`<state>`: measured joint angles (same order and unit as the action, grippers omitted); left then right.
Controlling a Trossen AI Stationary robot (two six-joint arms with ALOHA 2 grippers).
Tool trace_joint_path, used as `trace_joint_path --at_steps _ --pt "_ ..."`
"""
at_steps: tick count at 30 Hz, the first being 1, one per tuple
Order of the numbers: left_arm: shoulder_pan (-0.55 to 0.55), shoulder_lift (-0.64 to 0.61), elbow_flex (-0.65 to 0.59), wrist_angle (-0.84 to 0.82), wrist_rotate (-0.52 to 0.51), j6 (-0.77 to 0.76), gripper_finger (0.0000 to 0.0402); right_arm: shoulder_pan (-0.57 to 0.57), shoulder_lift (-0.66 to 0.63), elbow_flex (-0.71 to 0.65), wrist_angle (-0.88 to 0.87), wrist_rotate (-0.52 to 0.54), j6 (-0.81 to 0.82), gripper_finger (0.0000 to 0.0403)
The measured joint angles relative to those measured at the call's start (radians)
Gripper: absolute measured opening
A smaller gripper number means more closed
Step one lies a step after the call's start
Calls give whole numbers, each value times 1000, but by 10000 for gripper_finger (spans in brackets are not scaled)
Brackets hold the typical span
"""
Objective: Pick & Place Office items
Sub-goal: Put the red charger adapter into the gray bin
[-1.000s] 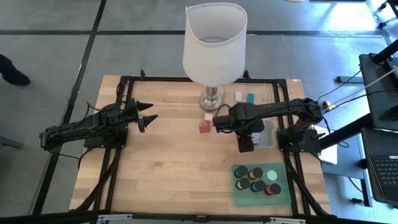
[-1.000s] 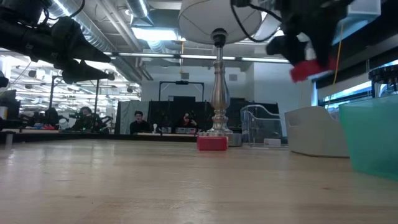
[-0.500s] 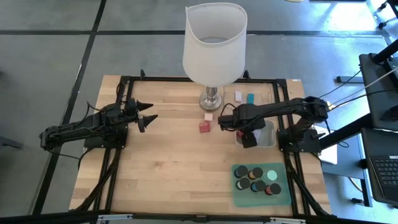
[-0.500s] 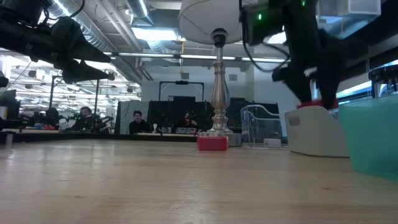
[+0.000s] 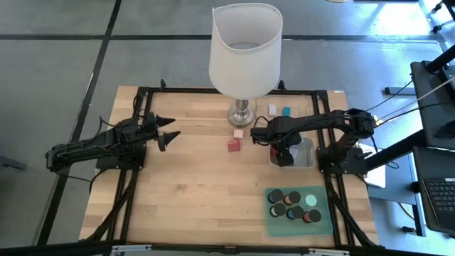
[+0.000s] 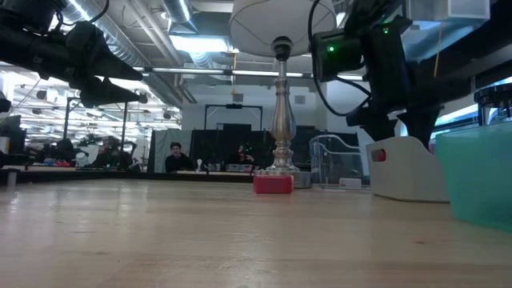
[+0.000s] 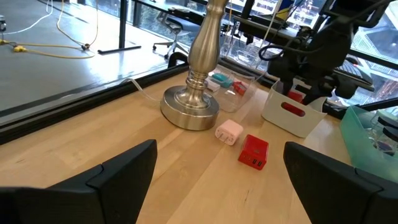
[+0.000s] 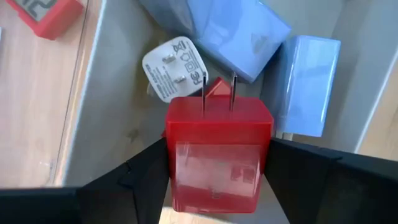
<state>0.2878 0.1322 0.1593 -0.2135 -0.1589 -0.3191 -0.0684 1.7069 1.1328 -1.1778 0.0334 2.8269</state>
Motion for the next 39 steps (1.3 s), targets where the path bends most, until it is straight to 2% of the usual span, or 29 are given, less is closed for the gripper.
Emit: trace_joint_path --at_steps 9,13,18,28,35,39 --pt "0 0 0 0 0 0 347 -12 0 -5 -5 -54 -30 236" --pt "0 0 0 0 0 0 347 -13 0 -5 -9 -40 -110 242" --pt "0 0 0 0 0 0 347 -16 0 -5 -10 -34 -120 256" --pt "0 0 0 0 0 0 347 -16 0 16 -21 -53 -120 325" --pt "0 0 0 0 0 0 347 -16 0 169 -137 -50 -146 387" --pt "0 0 0 0 0 0 347 -16 0 264 -155 -47 -169 397"
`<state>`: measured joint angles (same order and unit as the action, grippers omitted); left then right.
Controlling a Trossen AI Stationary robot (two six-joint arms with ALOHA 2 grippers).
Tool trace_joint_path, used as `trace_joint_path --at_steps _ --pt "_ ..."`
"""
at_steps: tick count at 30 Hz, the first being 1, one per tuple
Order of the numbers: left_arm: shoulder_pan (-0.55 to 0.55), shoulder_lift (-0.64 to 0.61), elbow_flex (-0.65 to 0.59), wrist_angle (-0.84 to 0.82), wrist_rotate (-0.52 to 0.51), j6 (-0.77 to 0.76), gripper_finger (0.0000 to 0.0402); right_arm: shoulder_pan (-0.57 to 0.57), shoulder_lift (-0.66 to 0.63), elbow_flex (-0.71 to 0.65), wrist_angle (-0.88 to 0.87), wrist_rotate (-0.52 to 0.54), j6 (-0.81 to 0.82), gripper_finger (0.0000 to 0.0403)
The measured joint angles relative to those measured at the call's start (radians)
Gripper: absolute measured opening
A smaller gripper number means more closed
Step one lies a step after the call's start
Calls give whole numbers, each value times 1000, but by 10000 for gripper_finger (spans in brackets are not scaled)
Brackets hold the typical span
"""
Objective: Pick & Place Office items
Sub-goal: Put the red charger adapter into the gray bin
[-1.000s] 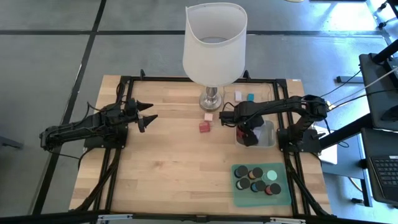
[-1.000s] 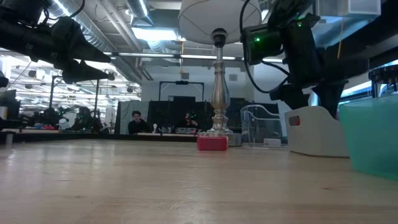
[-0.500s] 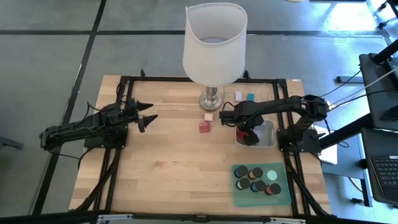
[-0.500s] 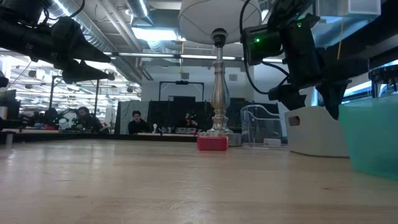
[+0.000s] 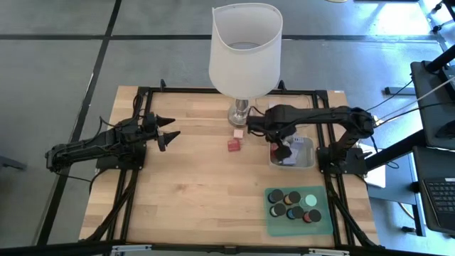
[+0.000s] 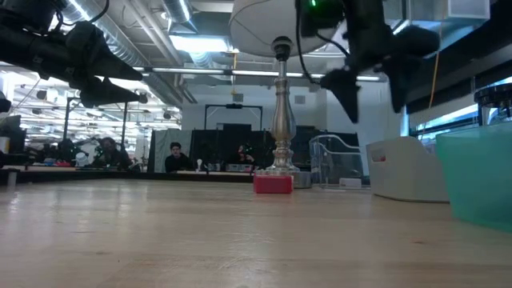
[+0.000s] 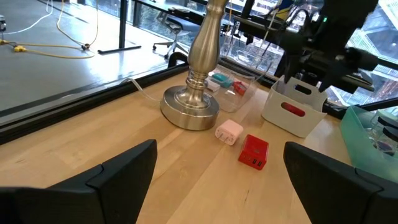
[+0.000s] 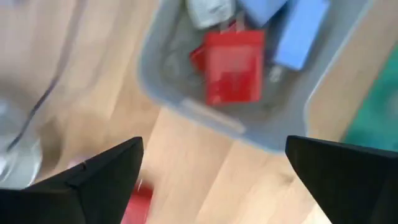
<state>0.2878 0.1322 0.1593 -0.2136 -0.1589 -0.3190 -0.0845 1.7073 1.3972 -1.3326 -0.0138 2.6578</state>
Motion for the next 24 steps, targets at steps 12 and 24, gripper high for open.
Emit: trace_joint_path --at_steps 12,24 --pt "0 0 0 0 0 0 347 1 38 86 286 129 -54 391" --pt "0 0 0 0 0 0 347 2 242 85 535 58 -100 391"
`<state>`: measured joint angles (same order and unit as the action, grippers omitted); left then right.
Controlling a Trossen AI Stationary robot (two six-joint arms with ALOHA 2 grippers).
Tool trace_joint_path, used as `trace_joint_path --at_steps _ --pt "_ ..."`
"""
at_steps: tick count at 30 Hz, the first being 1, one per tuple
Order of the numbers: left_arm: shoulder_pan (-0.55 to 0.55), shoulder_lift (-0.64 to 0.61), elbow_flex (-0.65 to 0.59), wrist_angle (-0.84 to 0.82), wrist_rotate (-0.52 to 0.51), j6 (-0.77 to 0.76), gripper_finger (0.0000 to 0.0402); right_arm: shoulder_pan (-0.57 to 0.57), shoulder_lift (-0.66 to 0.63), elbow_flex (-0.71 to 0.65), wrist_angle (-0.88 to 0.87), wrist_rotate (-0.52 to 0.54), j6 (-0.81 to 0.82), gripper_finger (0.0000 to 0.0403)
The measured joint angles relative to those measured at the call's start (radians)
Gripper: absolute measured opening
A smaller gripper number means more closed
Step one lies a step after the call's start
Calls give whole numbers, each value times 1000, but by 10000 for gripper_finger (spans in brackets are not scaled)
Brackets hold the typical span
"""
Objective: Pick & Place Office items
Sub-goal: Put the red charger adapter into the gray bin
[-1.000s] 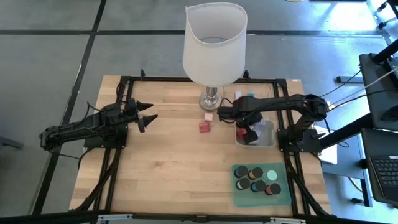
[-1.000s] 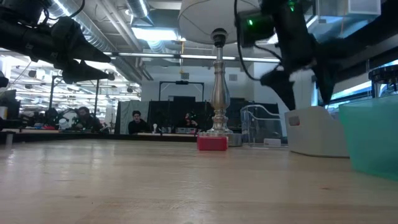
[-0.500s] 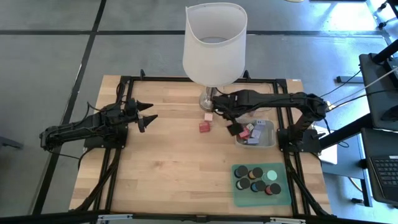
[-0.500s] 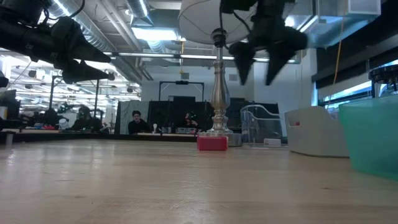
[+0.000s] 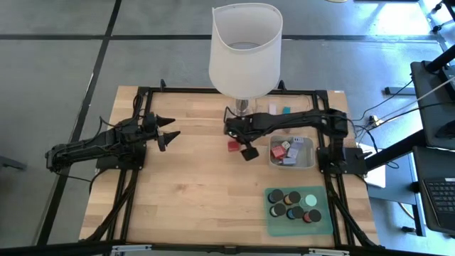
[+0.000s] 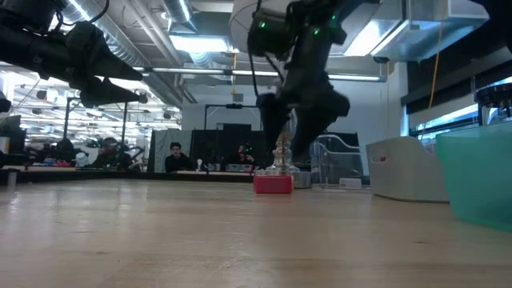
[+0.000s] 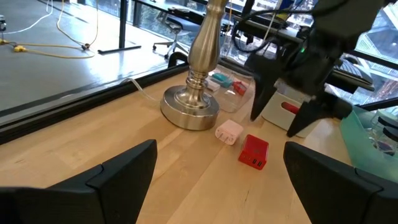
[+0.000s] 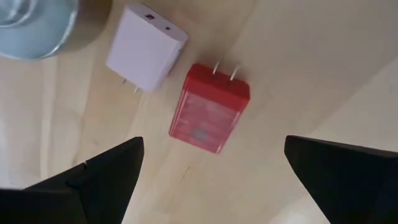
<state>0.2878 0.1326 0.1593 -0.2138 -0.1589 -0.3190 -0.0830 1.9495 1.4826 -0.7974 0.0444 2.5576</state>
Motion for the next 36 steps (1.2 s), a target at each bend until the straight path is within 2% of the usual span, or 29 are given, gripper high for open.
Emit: trace_joint_path --at_steps 10,16,27,31,36 --pt "0 0 0 0 0 0 347 -3 115 0 75 16 109 391" --pt "0 0 0 0 0 0 347 -3 161 -1 127 -11 106 391" --pt "0 0 0 0 0 0 347 -16 169 1 133 -38 53 388" --pt "0 0 0 0 0 0 347 -15 170 1 132 -39 19 362" --pt "0 0 0 0 0 0 347 -14 171 0 122 -50 -27 299"
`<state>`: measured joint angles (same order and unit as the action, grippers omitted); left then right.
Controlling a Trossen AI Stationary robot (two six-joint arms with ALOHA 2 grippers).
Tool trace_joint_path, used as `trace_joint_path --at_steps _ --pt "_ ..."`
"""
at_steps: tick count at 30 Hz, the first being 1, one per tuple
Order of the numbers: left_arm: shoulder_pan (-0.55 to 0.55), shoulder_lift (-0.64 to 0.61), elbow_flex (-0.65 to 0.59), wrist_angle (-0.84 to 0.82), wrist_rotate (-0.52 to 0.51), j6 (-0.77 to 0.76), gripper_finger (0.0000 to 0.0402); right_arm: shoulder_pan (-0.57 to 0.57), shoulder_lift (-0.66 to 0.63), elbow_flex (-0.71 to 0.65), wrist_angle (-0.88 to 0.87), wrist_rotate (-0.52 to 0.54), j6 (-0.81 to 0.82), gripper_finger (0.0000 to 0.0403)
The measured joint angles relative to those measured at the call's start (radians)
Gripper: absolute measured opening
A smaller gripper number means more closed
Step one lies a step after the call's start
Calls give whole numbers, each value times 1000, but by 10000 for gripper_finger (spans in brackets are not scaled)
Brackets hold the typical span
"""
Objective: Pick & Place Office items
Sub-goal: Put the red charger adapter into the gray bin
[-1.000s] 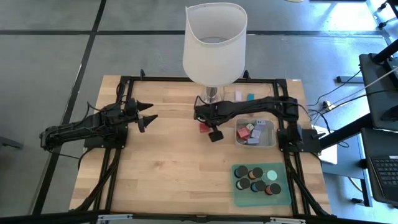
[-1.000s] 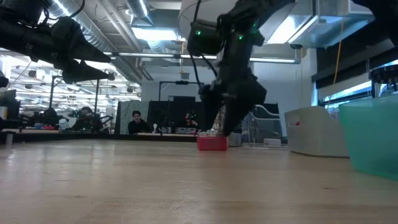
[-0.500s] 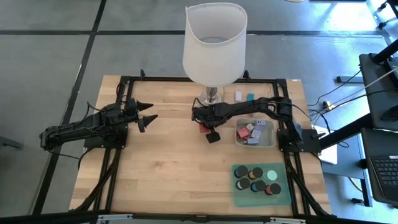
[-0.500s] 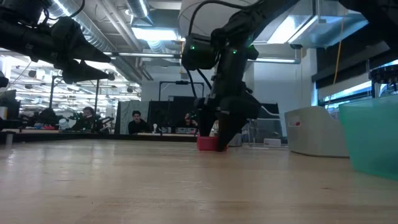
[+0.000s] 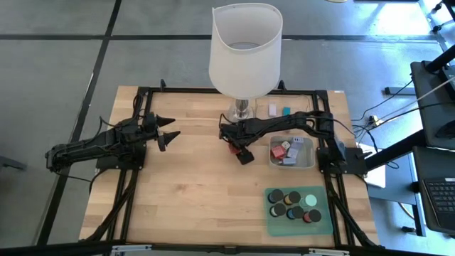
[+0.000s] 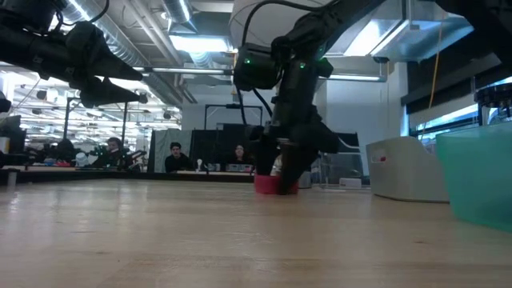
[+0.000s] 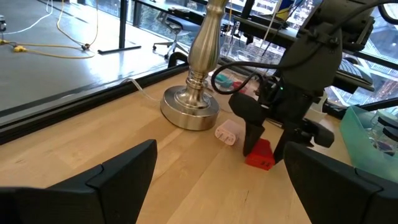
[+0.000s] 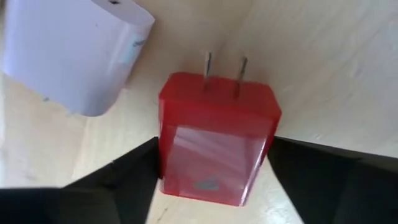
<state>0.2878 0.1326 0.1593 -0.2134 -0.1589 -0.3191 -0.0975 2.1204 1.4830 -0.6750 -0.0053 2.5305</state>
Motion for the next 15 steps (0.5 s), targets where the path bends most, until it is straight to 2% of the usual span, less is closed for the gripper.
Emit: trace_joint_path --at_steps 6,12,15 --pt "0 0 0 0 0 0 347 0 1 1 -23 -17 -57 214" --pt "0 0 0 0 0 0 347 -1 -19 9 -58 -12 -108 212" --pt "0 0 0 0 0 0 347 6 -68 59 -112 55 -108 219"
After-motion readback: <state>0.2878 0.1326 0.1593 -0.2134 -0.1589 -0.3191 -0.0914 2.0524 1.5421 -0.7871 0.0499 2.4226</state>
